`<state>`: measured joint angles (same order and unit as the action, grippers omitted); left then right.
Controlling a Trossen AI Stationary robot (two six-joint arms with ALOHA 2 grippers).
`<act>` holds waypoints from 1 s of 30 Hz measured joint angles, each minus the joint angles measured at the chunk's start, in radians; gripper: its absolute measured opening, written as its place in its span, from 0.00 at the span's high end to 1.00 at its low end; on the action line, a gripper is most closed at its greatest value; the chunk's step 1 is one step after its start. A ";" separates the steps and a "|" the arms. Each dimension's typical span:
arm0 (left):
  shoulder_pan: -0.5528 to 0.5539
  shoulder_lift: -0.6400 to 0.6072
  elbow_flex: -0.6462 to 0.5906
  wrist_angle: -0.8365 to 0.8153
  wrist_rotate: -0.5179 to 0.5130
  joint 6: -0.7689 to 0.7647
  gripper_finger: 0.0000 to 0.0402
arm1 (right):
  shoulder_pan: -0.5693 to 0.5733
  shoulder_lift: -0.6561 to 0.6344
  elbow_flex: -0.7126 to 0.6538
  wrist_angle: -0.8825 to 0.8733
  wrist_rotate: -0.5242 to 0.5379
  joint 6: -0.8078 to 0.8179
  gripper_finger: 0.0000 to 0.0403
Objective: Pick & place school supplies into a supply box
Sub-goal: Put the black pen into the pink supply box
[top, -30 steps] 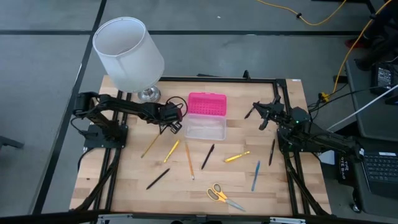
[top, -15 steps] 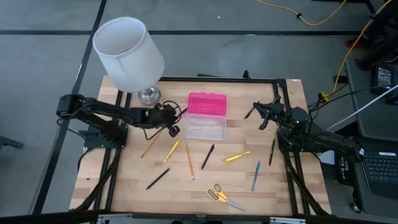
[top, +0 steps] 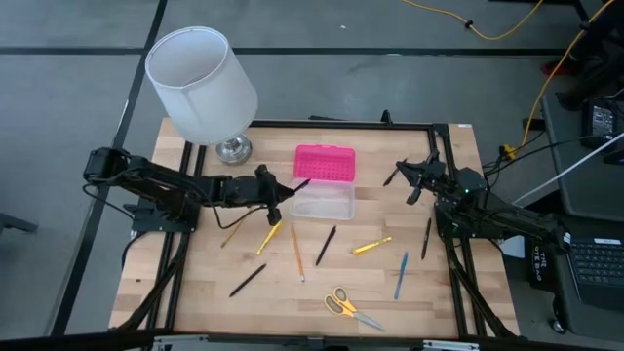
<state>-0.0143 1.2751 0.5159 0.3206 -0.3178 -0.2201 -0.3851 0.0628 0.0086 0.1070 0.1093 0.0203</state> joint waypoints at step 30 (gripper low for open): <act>0.003 0.146 0.277 -0.199 0.078 0.032 0.97 | 0.000 0.001 0.000 0.019 -0.017 -0.051 0.94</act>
<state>-0.0113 1.4214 0.7929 0.1214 -0.2399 -0.1883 -0.3851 0.0635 0.0086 0.1259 0.0924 -0.0309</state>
